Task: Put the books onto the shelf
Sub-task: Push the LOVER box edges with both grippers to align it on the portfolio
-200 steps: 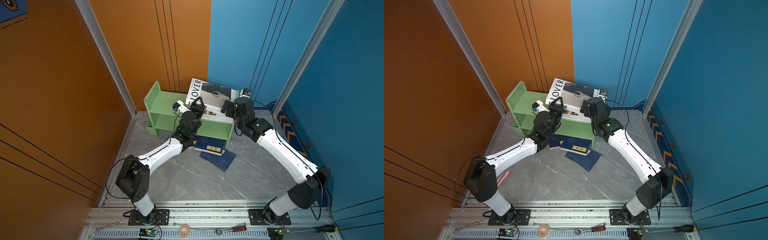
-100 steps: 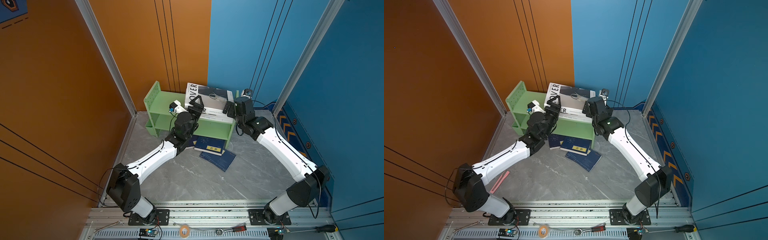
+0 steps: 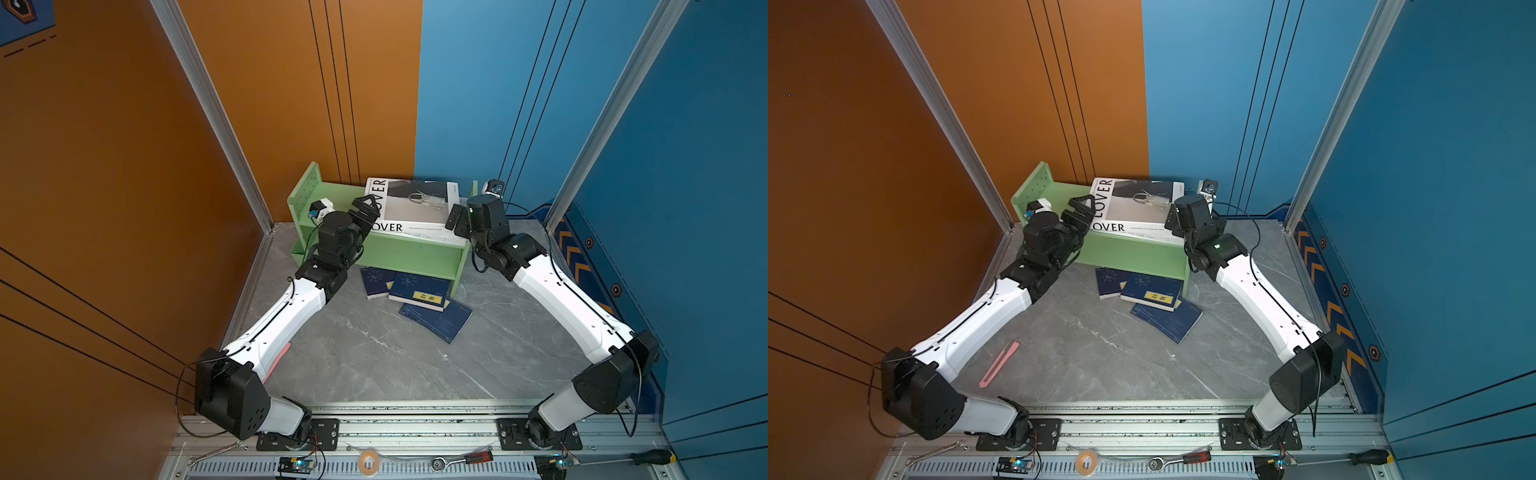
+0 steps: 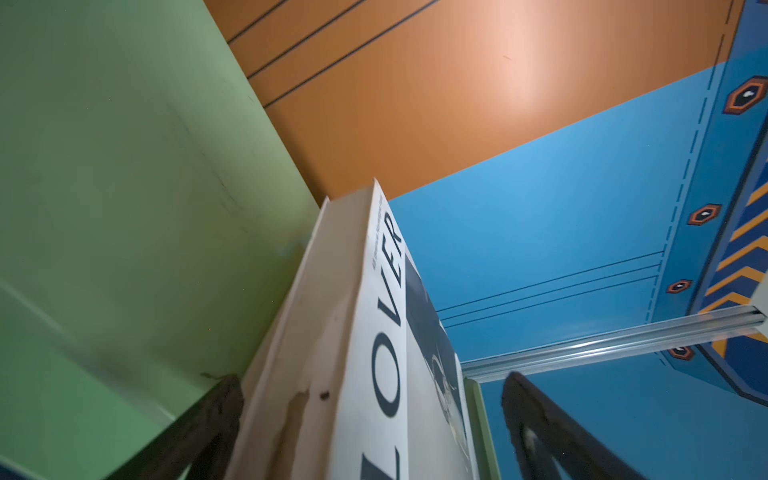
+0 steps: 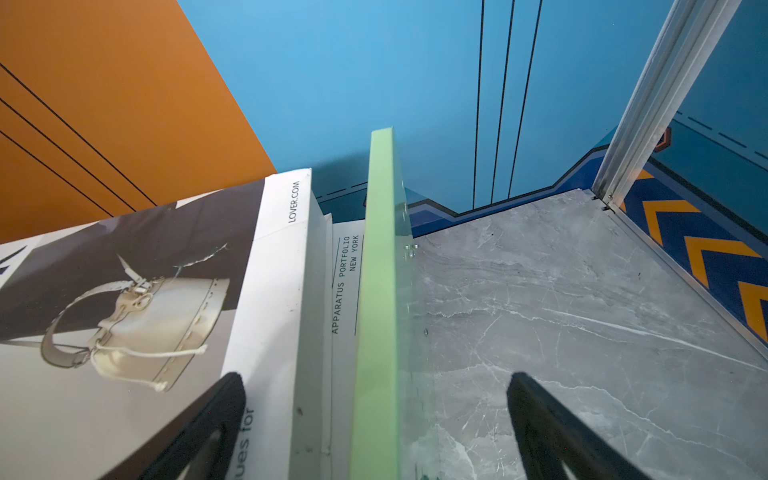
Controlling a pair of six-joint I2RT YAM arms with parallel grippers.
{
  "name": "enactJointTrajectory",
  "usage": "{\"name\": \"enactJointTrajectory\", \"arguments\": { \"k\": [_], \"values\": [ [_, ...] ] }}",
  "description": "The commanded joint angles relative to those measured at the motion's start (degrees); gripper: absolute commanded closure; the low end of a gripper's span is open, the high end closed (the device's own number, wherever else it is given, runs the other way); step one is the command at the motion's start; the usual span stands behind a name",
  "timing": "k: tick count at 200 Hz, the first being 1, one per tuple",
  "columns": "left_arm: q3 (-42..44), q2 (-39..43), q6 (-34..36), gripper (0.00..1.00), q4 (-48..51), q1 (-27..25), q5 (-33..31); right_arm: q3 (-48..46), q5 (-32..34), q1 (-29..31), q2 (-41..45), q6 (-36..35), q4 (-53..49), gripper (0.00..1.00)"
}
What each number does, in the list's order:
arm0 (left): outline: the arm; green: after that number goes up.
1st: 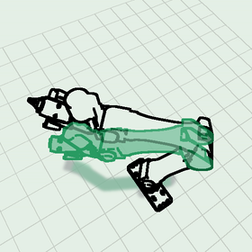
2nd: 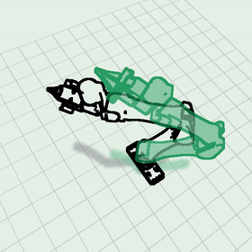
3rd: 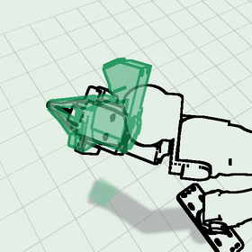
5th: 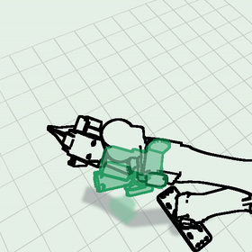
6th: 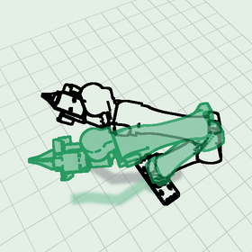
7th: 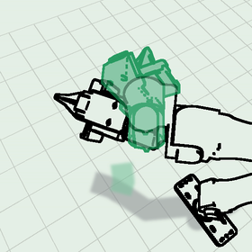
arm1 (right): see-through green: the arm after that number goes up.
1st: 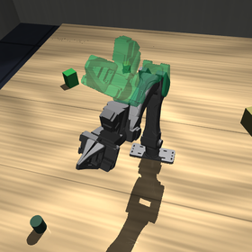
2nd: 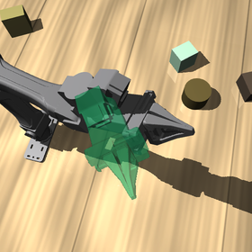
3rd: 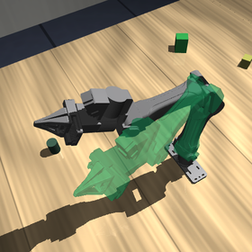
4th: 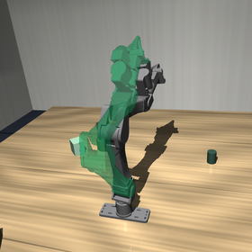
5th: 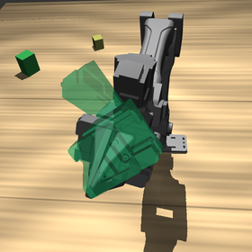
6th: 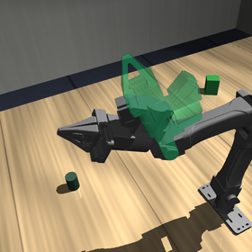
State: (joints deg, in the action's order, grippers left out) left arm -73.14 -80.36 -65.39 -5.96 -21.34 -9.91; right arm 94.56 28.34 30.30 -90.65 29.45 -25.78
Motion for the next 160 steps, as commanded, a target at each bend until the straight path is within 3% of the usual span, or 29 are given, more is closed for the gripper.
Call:
{"name": "enactJointTrajectory", "arguments": {
  "k": [1, 38, 68, 71, 88, 130, 160],
  "values": [
    [-3.3, 3.2, 9.6, 0.02, 7.6, 3.5, 6.9, -1.2, -1.3, -0.3, 0.5, 0.3, -3.6, 0.00],
    [-15.2, 0.5, 28.3, 0.02, 22.9, 6.9, 20.0, -1.5, -4.6, -0.2, 2.3, -0.7, -3.0, 0.00],
    [-19.7, -5.4, 27.7, 0.12, 23.3, 10.0, 36.2, -2.3, -7.6, -0.1, 3.9, -1.2, -1.4, 0.00],
    [-20.1, -6.0, 27.5, 0.17, 23.4, 10.2, 36.9, -2.4, -7.7, -0.2, 4.0, -1.2, -1.5, 0.00],
    [-22.0, -8.7, 28.0, 0.29, 24.9, 11.0, 38.4, -2.5, -7.6, -0.1, 4.6, -1.2, -1.8, 0.00],
    [-23.5, -9.9, 31.3, 0.30, 28.2, 11.8, 33.9, -3.3, -7.8, 0.0, 5.8, -1.2, -2.1, 0.00],
    [-24.1, -11.4, 31.6, 0.32, 28.6, 12.2, 37.3, -3.2, -8.2, 0.2, 5.1, -1.6, -2.3, 0.00]
  ]
}}
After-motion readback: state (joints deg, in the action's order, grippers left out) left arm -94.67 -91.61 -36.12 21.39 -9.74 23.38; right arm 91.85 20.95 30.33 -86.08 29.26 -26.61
